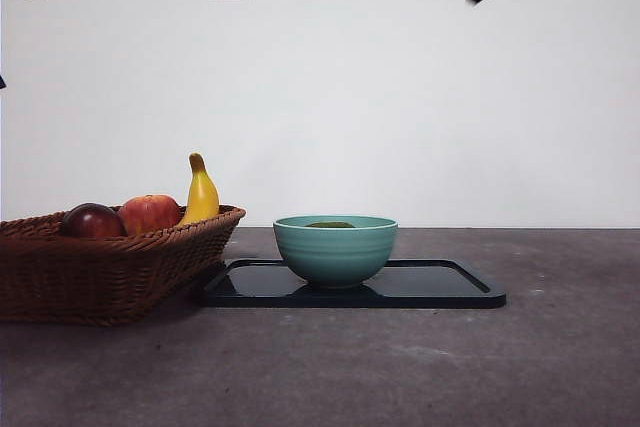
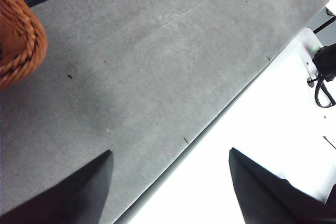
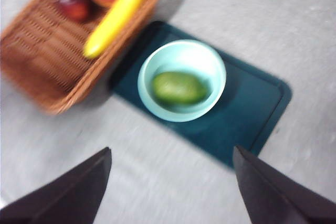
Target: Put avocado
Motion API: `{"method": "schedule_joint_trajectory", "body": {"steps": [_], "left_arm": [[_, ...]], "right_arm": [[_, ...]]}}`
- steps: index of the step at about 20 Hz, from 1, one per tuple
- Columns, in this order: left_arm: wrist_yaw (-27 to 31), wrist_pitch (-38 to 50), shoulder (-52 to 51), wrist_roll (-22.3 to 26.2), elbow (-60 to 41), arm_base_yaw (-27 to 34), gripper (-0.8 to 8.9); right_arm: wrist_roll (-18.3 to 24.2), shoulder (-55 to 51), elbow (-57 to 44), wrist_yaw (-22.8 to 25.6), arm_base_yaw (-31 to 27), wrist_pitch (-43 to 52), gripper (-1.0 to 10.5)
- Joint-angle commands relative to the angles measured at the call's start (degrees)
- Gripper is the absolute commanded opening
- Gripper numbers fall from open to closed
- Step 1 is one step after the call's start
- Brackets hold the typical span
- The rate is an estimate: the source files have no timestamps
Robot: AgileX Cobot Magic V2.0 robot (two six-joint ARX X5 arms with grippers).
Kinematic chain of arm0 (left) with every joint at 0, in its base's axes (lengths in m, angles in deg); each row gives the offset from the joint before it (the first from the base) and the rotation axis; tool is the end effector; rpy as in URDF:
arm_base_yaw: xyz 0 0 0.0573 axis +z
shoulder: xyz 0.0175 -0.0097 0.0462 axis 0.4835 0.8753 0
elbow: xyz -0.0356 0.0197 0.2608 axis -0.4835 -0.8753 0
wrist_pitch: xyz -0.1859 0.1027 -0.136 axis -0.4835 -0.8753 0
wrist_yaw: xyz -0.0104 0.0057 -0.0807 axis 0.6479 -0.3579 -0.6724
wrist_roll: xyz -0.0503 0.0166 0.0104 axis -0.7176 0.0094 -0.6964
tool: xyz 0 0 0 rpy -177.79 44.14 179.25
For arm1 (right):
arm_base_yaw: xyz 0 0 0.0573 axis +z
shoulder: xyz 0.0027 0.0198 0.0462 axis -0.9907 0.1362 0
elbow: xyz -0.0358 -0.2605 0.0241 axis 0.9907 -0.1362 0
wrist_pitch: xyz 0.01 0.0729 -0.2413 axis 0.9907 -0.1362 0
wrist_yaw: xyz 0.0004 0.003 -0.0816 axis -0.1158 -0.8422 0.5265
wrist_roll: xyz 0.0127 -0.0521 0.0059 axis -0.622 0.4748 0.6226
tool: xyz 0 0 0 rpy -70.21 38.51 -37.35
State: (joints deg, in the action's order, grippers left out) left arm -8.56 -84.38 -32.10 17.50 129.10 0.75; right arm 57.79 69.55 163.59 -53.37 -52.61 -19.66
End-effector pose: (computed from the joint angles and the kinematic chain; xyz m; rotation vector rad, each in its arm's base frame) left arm 0.1211 -0.0804 0.2863 -0.0126 1.0110 -0.8994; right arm 0.2160 0.1287 0.3779 -0.0722 0.8551 0.6256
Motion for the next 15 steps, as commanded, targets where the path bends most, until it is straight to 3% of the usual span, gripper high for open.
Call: {"method": "schedule_joint_trajectory", "body": {"steps": [1, 8, 15], "left_arm": [[-0.22, 0.74, 0.26, 0.70, 0.48, -0.35, 3.43], [-0.22, 1.27, 0.28, 0.70, 0.48, -0.35, 3.43], [-0.20, 1.27, 0.28, 0.68, 0.48, -0.35, 3.42]], "right_arm": [[0.26, -6.08, -5.90, -0.02, 2.05, 0.31, 3.7], [-4.52, -27.69, -26.18, -0.22, 10.62, 2.89, 3.7], [-5.55, -32.20, -32.50, -0.42, 12.79, 5.55, 3.7]]}}
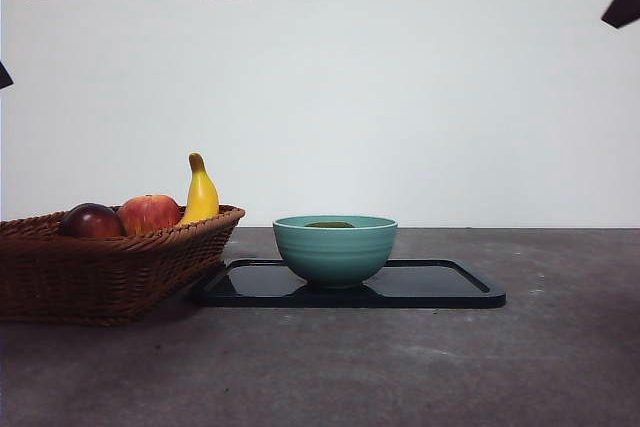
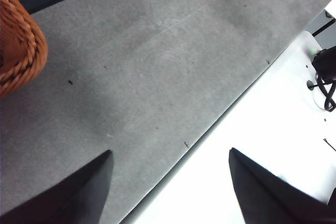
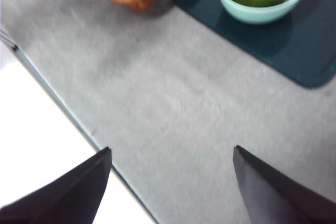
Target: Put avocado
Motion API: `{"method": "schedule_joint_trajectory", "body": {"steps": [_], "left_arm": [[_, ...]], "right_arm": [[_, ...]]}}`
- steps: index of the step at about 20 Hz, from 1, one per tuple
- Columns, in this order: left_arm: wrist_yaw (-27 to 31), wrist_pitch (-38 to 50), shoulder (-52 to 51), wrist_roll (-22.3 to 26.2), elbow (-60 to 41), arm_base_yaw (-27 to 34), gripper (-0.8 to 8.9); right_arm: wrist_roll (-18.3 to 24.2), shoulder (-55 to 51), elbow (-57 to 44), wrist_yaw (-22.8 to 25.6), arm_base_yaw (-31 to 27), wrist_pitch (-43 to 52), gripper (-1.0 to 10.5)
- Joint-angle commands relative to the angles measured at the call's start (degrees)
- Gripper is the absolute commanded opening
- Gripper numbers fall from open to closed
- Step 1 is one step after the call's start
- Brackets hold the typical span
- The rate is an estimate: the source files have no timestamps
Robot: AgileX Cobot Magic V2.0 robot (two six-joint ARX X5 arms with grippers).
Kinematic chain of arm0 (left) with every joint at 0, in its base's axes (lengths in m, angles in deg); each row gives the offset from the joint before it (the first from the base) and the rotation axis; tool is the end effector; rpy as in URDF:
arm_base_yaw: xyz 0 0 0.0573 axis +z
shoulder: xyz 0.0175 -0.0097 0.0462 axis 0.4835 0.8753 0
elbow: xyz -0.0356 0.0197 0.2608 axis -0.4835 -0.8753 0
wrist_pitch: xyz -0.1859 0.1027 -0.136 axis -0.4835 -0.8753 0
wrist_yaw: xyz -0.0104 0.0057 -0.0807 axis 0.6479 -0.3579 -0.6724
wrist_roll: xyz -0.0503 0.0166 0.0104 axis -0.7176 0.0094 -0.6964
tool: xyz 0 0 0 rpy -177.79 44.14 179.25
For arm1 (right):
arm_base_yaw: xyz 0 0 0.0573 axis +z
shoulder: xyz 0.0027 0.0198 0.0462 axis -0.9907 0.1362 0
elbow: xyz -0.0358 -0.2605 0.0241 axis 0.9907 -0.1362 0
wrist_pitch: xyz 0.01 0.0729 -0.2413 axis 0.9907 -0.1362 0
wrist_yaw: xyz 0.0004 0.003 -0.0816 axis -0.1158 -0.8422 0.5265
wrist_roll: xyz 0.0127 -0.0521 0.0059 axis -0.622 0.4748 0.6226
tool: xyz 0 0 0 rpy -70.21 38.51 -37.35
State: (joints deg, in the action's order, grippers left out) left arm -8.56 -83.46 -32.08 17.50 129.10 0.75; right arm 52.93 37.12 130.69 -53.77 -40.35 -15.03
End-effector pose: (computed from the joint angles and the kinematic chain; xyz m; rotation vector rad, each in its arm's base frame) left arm 0.1222 -0.0811 0.2871 -0.0126 0.9948 -0.9022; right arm 0.0941 0.0916 0.3040 -0.0668 0.8181 0.8099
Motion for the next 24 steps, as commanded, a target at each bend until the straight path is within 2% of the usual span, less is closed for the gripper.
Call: {"method": "schedule_joint_trajectory", "body": {"steps": [1, 3, 4, 5, 6, 22, 23, 24], "left_arm": [[-0.20, 0.35, 0.26, 0.68, 0.48, -0.35, 3.42], [-0.20, 0.35, 0.26, 0.68, 0.48, -0.35, 3.19], [-0.20, 0.35, 0.26, 0.68, 0.48, -0.35, 2.46], [-0.20, 0.35, 0.26, 0.70, 0.48, -0.35, 1.41], [-0.20, 0.37, 0.26, 0.74, 0.48, -0.35, 0.28], [-0.15, 0.70, -0.77, 0.81, 0.48, -0.22, 0.09], [-0.09, 1.20, -1.77, 3.02, 0.48, 0.35, 0.08], [0.20, 3.87, -3.41, 7.30, 0.46, 1.31, 0.09]], "right_arm": [[-0.68, 0.24, 0.39, -0.02, 0.52, 1.33, 3.7], [-0.72, 0.22, 0.39, -0.04, 0.52, 1.81, 3.6], [-0.72, 0.24, 0.39, -0.04, 0.52, 1.73, 2.7], [-0.70, 0.24, 0.39, -0.04, 0.52, 1.68, 1.0], [-0.70, 0.24, 0.39, -0.02, 0.52, 1.73, 0.0], [-0.94, 0.17, 0.39, -0.02, 0.52, 1.97, 0.1], [-0.94, 0.17, 0.39, -0.02, 0.52, 1.97, 0.1], [-0.94, 0.17, 0.39, -0.02, 0.52, 1.97, 0.1]]}}
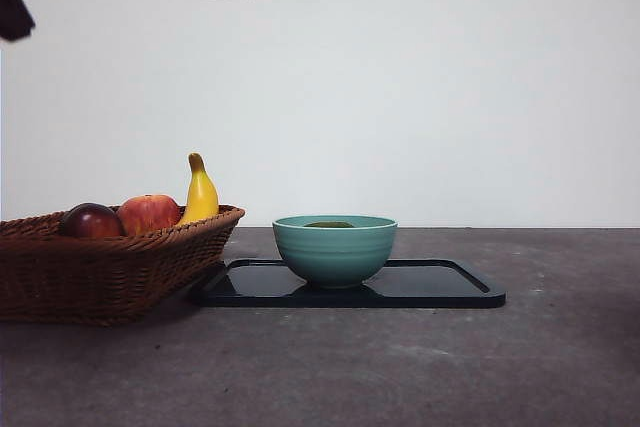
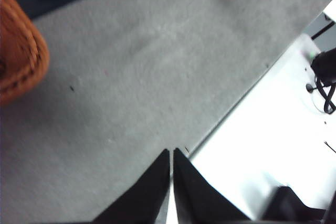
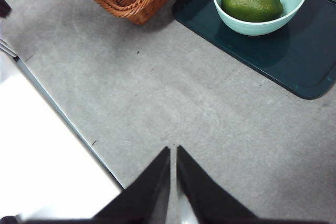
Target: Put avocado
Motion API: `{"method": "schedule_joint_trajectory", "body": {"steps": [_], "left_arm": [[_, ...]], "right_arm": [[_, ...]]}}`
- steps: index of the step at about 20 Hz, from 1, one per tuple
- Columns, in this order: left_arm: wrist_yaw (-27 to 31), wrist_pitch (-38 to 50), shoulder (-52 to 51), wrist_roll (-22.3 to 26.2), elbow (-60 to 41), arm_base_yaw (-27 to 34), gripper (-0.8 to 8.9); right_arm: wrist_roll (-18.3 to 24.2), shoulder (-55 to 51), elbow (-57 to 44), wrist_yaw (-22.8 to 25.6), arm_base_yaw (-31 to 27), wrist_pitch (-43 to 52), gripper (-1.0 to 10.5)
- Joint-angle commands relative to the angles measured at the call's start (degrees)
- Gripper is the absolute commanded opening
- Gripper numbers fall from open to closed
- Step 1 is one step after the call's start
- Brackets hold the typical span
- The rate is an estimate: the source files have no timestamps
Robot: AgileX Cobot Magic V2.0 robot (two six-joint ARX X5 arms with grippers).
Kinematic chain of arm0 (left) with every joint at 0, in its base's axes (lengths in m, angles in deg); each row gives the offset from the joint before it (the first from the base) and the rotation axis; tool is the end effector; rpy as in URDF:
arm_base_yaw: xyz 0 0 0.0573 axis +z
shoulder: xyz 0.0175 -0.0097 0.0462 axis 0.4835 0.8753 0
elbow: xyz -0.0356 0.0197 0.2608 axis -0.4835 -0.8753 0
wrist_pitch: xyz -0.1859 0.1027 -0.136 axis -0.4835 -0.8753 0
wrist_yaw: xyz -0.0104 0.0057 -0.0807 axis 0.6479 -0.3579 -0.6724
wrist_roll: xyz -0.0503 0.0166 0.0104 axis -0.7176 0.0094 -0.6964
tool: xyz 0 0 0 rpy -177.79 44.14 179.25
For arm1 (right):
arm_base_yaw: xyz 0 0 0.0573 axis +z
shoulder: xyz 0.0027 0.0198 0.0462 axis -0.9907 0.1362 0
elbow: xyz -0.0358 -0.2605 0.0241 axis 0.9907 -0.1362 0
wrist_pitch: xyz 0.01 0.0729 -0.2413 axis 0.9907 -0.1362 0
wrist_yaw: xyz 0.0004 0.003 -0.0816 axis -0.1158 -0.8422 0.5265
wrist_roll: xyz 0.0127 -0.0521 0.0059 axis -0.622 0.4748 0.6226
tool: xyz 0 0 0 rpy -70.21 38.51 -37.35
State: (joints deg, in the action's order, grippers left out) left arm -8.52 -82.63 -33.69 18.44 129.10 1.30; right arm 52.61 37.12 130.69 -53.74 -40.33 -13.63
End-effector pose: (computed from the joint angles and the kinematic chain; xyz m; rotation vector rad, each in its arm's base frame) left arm 0.1193 -0.0779 0.2914 -0.0028 0.9425 -0.9076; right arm 0.0952 0.0927 0.3057 -0.0550 0.7964 0.8124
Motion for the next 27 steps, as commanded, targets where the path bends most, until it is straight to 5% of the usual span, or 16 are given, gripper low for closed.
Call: {"method": "schedule_joint_trajectory", "body": {"steps": [1, 5, 9, 15, 27], "left_arm": [[0.74, 8.81, -4.04, 10.12, 0.15, 2.40, 0.08], [8.94, 40.13, -15.04, 10.64, -6.47, 13.64, 0.08], [16.41, 55.87, -26.62, 10.69, -18.03, 22.80, 0.09], [25.68, 58.07, -38.95, 9.14, -35.34, 28.24, 0.09], [25.83, 51.58, -47.28, 3.96, -48.46, 28.94, 0.08]], "right_arm": [[-0.59, 0.17, 0.39, -0.04, 0.50, 0.57, 0.1], [-0.61, 0.17, 0.39, -0.04, 0.50, 0.57, 0.1], [-0.61, 0.17, 0.39, -0.04, 0.50, 0.59, 0.1], [-0.61, 0.17, 0.39, -0.04, 0.50, 0.59, 0.1], [-0.61, 0.17, 0.39, -0.04, 0.50, 0.59, 0.1]]}}
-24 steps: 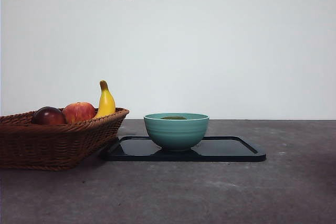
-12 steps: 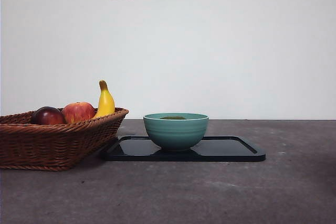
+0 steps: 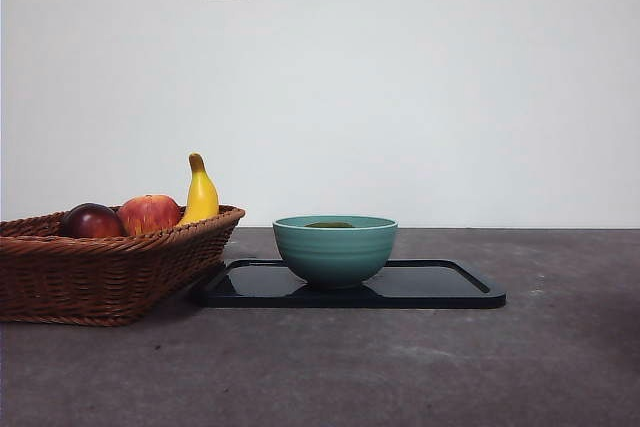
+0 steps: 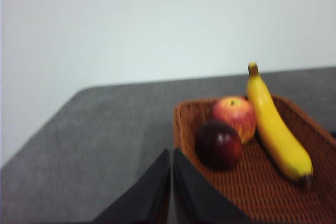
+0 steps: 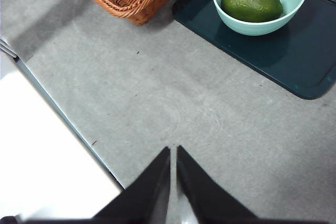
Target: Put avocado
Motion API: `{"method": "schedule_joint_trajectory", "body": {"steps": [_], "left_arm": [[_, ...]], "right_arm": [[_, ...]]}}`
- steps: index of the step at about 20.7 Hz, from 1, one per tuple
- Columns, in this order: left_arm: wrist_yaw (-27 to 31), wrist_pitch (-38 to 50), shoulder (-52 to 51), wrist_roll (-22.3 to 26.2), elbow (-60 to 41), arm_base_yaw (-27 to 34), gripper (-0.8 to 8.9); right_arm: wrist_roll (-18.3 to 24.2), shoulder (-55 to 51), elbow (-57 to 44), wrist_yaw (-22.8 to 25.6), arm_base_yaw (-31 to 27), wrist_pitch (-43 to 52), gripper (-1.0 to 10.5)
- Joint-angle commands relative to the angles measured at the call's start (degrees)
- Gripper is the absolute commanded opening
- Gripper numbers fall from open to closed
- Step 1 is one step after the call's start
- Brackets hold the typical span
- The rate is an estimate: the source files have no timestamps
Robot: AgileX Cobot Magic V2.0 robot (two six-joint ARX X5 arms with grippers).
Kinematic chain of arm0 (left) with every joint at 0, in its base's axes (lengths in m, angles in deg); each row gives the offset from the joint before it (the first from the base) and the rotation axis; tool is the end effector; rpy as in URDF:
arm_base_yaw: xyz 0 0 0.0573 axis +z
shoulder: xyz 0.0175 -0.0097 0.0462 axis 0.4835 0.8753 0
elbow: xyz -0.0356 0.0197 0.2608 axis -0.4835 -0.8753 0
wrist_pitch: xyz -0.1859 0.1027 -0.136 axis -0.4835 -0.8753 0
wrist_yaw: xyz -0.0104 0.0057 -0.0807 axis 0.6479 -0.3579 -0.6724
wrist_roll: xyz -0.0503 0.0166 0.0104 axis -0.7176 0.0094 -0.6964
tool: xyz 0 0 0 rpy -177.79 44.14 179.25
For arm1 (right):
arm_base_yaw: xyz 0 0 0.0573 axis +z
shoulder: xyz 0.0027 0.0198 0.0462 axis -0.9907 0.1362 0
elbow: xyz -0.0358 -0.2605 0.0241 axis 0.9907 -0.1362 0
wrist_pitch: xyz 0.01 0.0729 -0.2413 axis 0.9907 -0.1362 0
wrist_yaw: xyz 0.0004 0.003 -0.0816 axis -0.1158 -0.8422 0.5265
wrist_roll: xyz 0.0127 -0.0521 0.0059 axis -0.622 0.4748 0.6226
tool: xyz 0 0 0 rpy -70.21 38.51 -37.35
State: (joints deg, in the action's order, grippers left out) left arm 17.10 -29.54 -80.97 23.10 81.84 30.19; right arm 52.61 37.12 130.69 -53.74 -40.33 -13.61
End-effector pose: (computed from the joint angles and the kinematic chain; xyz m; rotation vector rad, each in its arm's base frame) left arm 0.0958 0.0008 0.1731 0.0854 -0.0188 -0.0241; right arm 0.0953 0.0927 0.3057 -0.0549 0.7960 0.8125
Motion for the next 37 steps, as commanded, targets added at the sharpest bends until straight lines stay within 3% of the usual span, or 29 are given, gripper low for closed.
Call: {"method": "schedule_joint_trajectory", "body": {"steps": [1, 4, 6, 21, 23, 25, 31, 34, 37], "left_arm": [[0.20, -3.43, 0.00, -0.81, -1.20, 0.04, 0.08], [0.17, -10.01, 0.00, -1.95, -1.20, 0.04, 0.09], [0.17, -10.08, 0.00, -4.48, -1.16, 0.04, 0.08], [0.17, -10.12, 0.00, -4.50, -1.16, 0.04, 0.08], [0.17, -10.12, 0.00, -4.50, -1.16, 0.04, 0.08], [0.17, -10.12, 0.02, -4.50, -1.16, 0.04, 0.08], [0.17, -10.12, 0.00, -4.50, -1.16, 0.04, 0.08], [0.17, -10.12, 0.02, -4.48, -1.16, 0.04, 0.08], [0.17, -10.12, 0.02, -4.48, -1.16, 0.04, 0.08]], "right_arm": [[-0.61, 0.17, 0.39, -0.04, 0.50, 0.57, 0.1], [-0.61, 0.17, 0.39, -0.04, 0.50, 0.57, 0.1], [-0.61, 0.17, 0.39, -0.04, 0.50, 0.57, 0.1], [-0.33, -0.68, 0.39, 0.26, 0.00, 0.50, 0.1], [0.52, -3.89, 0.39, -0.07, -3.80, 0.59, 0.1], [3.32, -8.61, 0.31, 0.42, -11.61, 2.71, 0.1], [6.97, -23.37, -9.18, 2.49, -35.08, 20.24, 0.1], [6.91, -30.25, -19.71, 2.51, -42.01, 30.38, 0.1], [6.86, -35.08, -27.76, 2.54, -44.59, 36.76, 0.1]]}}
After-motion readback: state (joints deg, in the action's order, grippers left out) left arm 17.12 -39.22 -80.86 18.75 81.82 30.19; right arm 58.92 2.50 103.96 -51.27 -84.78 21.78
